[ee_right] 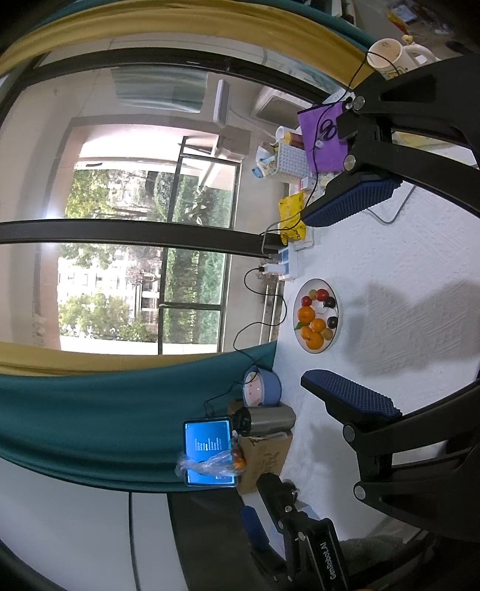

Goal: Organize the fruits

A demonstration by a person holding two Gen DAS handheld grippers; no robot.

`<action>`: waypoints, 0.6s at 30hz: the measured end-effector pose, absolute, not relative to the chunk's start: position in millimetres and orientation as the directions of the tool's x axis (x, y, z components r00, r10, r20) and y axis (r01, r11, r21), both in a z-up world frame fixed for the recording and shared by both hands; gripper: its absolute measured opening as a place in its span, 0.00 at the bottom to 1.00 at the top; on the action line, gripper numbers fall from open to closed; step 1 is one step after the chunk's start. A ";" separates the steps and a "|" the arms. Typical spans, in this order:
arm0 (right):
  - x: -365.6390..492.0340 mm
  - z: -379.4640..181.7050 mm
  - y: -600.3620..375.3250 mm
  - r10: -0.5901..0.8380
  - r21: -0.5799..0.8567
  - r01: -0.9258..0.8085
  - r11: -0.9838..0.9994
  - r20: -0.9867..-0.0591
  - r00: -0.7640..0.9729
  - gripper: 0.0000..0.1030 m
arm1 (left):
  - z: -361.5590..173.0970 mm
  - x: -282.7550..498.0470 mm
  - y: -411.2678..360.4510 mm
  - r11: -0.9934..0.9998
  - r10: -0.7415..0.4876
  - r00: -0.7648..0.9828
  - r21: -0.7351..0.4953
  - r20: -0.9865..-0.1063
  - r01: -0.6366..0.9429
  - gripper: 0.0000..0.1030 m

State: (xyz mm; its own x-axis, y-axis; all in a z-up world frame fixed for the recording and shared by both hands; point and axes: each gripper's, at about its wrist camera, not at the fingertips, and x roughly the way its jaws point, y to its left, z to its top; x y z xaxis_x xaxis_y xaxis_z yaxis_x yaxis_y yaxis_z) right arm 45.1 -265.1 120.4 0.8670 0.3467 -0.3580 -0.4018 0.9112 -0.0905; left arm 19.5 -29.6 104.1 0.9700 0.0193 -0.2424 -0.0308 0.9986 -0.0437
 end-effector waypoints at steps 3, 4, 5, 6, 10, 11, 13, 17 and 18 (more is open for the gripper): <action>46.2 119.9 -265.6 0.348 -0.090 -0.404 0.910 -0.361 0.865 0.80 | 103.4 19.5 -30.9 0.999 0.017 0.969 -0.045 -0.245 -0.029 0.88; 46.7 120.0 -265.5 0.348 -0.091 -0.404 0.910 -0.361 0.865 0.80 | 103.4 19.4 -31.1 0.999 0.017 0.969 -0.045 -0.245 -0.029 0.88; 46.7 120.1 -265.4 0.347 -0.091 -0.403 0.911 -0.361 0.865 0.80 | 103.4 19.3 -31.2 0.999 0.017 0.969 -0.045 -0.245 -0.029 0.88; 46.6 120.0 -265.6 0.347 -0.090 -0.403 0.911 -0.362 0.865 0.80 | 103.6 19.5 -31.0 0.999 0.017 0.969 -0.045 -0.245 -0.029 0.88; 47.6 119.4 -266.0 0.346 -0.091 -0.403 0.910 -0.364 0.864 0.80 | 102.6 19.2 -32.6 0.999 0.016 0.969 -0.044 -0.245 -0.028 0.88; 47.7 119.5 -266.0 0.347 -0.091 -0.404 0.910 -0.364 0.864 0.80 | 102.6 19.3 -32.5 0.999 0.016 0.969 -0.045 -0.245 -0.028 0.88; 48.0 119.6 -265.6 0.347 -0.091 -0.404 0.910 -0.363 0.865 0.80 | 102.8 19.2 -32.5 0.999 0.016 0.970 -0.045 -0.243 -0.028 0.88; 48.8 119.6 -265.8 0.349 -0.090 -0.405 0.910 -0.362 0.864 0.80 | 102.2 19.6 -33.1 0.999 0.014 0.970 -0.046 -0.241 -0.026 0.88; 48.8 119.5 -266.1 0.349 -0.089 -0.405 0.910 -0.363 0.864 0.80 | 102.0 19.4 -33.8 0.999 0.014 0.970 -0.045 -0.241 -0.026 0.88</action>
State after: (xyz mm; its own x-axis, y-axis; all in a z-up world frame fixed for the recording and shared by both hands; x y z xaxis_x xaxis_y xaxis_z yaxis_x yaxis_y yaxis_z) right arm 48.8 -266.1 119.5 0.8640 0.3492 -0.3627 -0.4053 0.9098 -0.0894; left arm 19.4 -33.8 102.0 0.9704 0.0140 -0.2412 -0.0257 0.9986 -0.0454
